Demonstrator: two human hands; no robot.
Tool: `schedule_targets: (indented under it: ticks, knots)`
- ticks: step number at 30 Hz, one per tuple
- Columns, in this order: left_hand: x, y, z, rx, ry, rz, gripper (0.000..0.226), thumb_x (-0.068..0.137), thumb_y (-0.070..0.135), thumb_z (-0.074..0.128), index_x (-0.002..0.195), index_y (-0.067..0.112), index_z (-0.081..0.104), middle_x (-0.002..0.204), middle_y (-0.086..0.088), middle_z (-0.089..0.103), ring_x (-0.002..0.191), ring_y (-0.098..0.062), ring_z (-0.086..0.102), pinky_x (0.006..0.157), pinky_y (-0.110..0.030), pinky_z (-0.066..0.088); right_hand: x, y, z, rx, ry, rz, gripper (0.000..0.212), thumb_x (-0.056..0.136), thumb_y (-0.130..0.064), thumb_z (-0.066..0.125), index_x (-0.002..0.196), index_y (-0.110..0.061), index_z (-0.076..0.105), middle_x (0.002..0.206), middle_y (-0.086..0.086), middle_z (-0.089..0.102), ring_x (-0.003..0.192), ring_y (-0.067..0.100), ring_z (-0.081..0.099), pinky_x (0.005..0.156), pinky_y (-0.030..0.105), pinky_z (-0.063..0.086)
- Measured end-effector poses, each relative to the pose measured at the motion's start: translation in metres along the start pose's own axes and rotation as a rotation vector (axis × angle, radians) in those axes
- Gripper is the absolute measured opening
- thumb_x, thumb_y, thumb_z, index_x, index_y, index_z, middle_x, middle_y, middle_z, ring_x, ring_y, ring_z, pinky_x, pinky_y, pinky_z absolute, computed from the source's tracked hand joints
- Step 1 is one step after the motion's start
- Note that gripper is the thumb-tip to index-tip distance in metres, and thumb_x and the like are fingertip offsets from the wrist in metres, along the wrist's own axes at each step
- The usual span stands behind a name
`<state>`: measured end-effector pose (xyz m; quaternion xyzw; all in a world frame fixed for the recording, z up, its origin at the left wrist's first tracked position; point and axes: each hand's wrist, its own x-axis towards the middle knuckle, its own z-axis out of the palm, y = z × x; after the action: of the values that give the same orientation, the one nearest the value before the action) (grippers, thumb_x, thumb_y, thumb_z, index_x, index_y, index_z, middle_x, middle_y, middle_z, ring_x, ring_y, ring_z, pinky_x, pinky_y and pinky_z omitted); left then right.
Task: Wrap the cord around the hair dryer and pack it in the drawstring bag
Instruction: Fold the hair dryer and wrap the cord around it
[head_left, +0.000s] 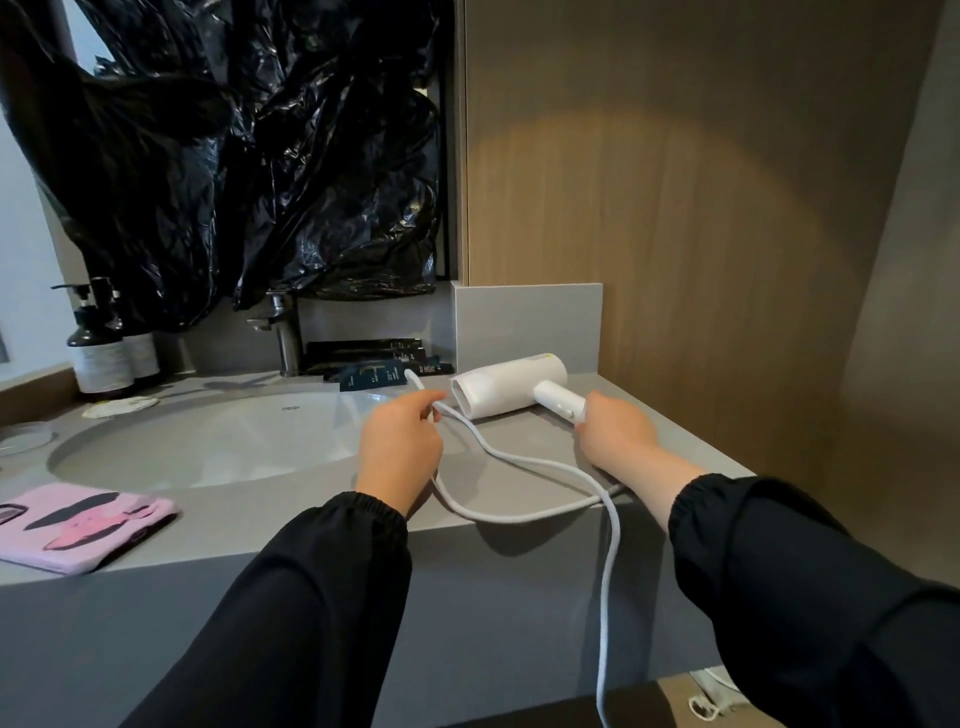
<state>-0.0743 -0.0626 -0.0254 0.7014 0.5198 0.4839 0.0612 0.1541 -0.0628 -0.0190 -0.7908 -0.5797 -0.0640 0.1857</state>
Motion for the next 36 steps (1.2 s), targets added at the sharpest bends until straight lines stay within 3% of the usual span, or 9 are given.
schedule_targets:
  ticks: [5, 10, 12, 15, 18, 21, 27, 33, 36]
  knots:
    - [-0.004, 0.002, -0.003, 0.308, 0.177, 0.433, 0.026, 0.078, -0.01, 0.063, 0.097, 0.004, 0.073, 0.086, -0.011, 0.059, 0.081, -0.03, 0.054, 0.06, -0.032, 0.04, 0.002, 0.007, -0.006, 0.039, -0.018, 0.083, 0.031, 0.094, -0.014, 0.053, 0.123, -0.006, 0.05, 0.12, 0.013, 0.049, 0.087, 0.028, 0.054, 0.068, 0.033, 0.042]
    - [-0.009, 0.006, -0.011, 0.408, 0.213, 0.764, 0.026, 0.073, -0.006, 0.051, 0.086, 0.007, 0.07, 0.104, -0.016, 0.066, 0.098, -0.036, 0.058, 0.074, -0.04, 0.046, -0.006, 0.015, -0.022, 0.228, 0.038, -0.06, 0.028, 0.095, -0.015, 0.046, 0.119, -0.007, 0.059, 0.12, 0.017, 0.049, 0.104, 0.034, 0.052, 0.083, 0.036, 0.041]
    - [-0.011, 0.01, -0.016, 0.375, 0.187, 0.769, 0.024, 0.07, -0.012, 0.06, 0.087, 0.004, 0.069, 0.103, -0.017, 0.066, 0.092, -0.035, 0.061, 0.069, -0.039, 0.05, -0.021, 0.012, -0.036, 0.302, 0.062, -0.161, 0.027, 0.096, -0.024, 0.046, 0.084, -0.009, 0.064, 0.088, 0.012, 0.055, 0.088, 0.031, 0.055, 0.067, 0.032, 0.038]
    - [-0.018, 0.027, -0.021, 0.292, 0.154, 0.732, 0.031, 0.068, -0.016, 0.066, 0.092, 0.004, 0.068, 0.107, -0.016, 0.065, 0.095, -0.034, 0.061, 0.066, -0.037, 0.052, -0.053, 0.006, -0.054, 0.273, -0.229, -0.219, 0.039, 0.089, -0.045, 0.058, 0.067, -0.013, 0.061, 0.059, -0.001, 0.055, 0.057, 0.014, 0.051, 0.053, 0.027, 0.036]
    - [-0.022, 0.042, -0.019, 0.216, 0.087, 0.737, 0.033, 0.069, -0.016, 0.068, 0.095, 0.003, 0.068, 0.111, -0.019, 0.063, 0.098, -0.036, 0.061, 0.07, -0.039, 0.054, -0.066, 0.008, -0.049, 0.091, -0.348, -0.313, 0.02, 0.081, -0.037, 0.068, 0.071, -0.021, 0.064, 0.076, -0.004, 0.066, 0.073, 0.012, 0.057, 0.063, 0.024, 0.044]
    - [-0.027, 0.05, -0.014, 0.165, 0.023, 0.741, 0.03, 0.07, -0.014, 0.068, 0.094, 0.004, 0.068, 0.111, -0.019, 0.063, 0.097, -0.035, 0.062, 0.07, -0.038, 0.053, -0.069, 0.014, -0.051, 0.192, -0.291, -0.31, 0.018, 0.089, -0.025, 0.059, 0.077, -0.015, 0.068, 0.077, -0.002, 0.063, 0.077, 0.014, 0.055, 0.06, 0.021, 0.04]
    - [-0.03, 0.054, -0.006, 0.108, 0.032, 0.725, 0.023, 0.074, -0.01, 0.066, 0.092, 0.004, 0.069, 0.108, -0.018, 0.064, 0.093, -0.034, 0.062, 0.071, -0.036, 0.052, -0.094, 0.002, -0.05, 0.302, -0.407, -0.381, 0.03, 0.082, -0.049, 0.068, 0.07, -0.022, 0.059, 0.072, -0.007, 0.059, 0.066, 0.008, 0.051, 0.06, 0.022, 0.039]
    - [-0.03, 0.054, -0.01, 0.092, 0.081, 0.678, 0.022, 0.077, -0.011, 0.063, 0.093, 0.003, 0.07, 0.107, -0.017, 0.063, 0.092, -0.034, 0.062, 0.075, -0.036, 0.053, -0.098, -0.011, -0.043, 0.192, -0.333, -0.455, 0.006, 0.082, -0.022, 0.066, 0.078, -0.018, 0.066, 0.084, 0.003, 0.067, 0.077, 0.016, 0.058, 0.059, 0.021, 0.043]
    - [-0.033, 0.053, -0.016, 0.075, 0.14, 0.613, 0.027, 0.083, 0.004, 0.045, 0.091, 0.003, 0.071, 0.107, -0.016, 0.063, 0.097, -0.032, 0.061, 0.083, -0.028, 0.046, -0.094, -0.005, -0.044, 0.371, -0.232, -0.35, 0.01, 0.087, -0.016, 0.062, 0.078, -0.014, 0.065, 0.077, 0.002, 0.063, 0.071, 0.015, 0.056, 0.064, 0.024, 0.045]
